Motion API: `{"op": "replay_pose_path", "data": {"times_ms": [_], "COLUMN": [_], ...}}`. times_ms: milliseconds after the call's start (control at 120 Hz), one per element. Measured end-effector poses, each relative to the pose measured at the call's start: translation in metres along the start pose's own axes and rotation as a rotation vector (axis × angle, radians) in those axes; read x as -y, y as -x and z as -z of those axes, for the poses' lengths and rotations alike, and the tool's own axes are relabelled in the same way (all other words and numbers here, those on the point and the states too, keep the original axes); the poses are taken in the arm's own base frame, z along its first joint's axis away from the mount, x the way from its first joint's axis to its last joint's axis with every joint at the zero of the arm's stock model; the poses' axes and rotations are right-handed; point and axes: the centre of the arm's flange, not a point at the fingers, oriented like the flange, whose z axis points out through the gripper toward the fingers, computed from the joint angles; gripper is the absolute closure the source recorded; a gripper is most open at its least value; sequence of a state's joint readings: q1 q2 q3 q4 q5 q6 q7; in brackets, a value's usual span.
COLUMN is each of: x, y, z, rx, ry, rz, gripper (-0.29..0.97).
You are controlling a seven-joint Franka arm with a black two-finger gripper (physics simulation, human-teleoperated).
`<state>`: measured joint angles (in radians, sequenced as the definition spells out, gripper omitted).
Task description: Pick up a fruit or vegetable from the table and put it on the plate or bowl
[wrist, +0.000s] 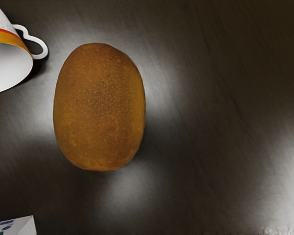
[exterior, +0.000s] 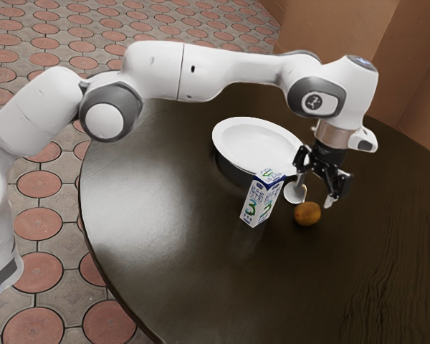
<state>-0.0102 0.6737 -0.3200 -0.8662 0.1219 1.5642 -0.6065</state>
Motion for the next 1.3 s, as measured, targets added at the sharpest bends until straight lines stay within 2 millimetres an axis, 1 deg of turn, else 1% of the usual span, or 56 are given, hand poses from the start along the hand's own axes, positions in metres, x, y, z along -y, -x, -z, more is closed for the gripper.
{"op": "replay_pose_path", "data": {"times_ms": [233, 400, 525, 700, 833, 967, 1033, 1100, 1300], "x": [-0.005, 0.001, 0.0, -0.002, 0.002, 0.008, 0.005, 0.003, 0.003], "y": [-0.005, -0.012, -0.014, -0.014, -0.017, -0.024, -0.03, -0.031, -0.035], "z": [-0.017, -0.024, -0.031, -0.033, -0.035, -0.038, -0.032, -0.031, -0.039], "rx": [0.006, 0.005, 0.011, 0.013, 0.011, 0.003, -0.027, -0.041, -0.042], "ry": [0.009, 0.006, 0.009, 0.012, 0.008, 0.013, 0.026, 0.029, 0.022], "rz": [-0.034, -0.037, -0.049, -0.072, -0.087, -0.096, -0.109, -0.121, -0.146], "gripper": [0.0, 0.0, 0.0, 0.0, 0.0, 0.0, 0.0, 0.0, 0.0]}}
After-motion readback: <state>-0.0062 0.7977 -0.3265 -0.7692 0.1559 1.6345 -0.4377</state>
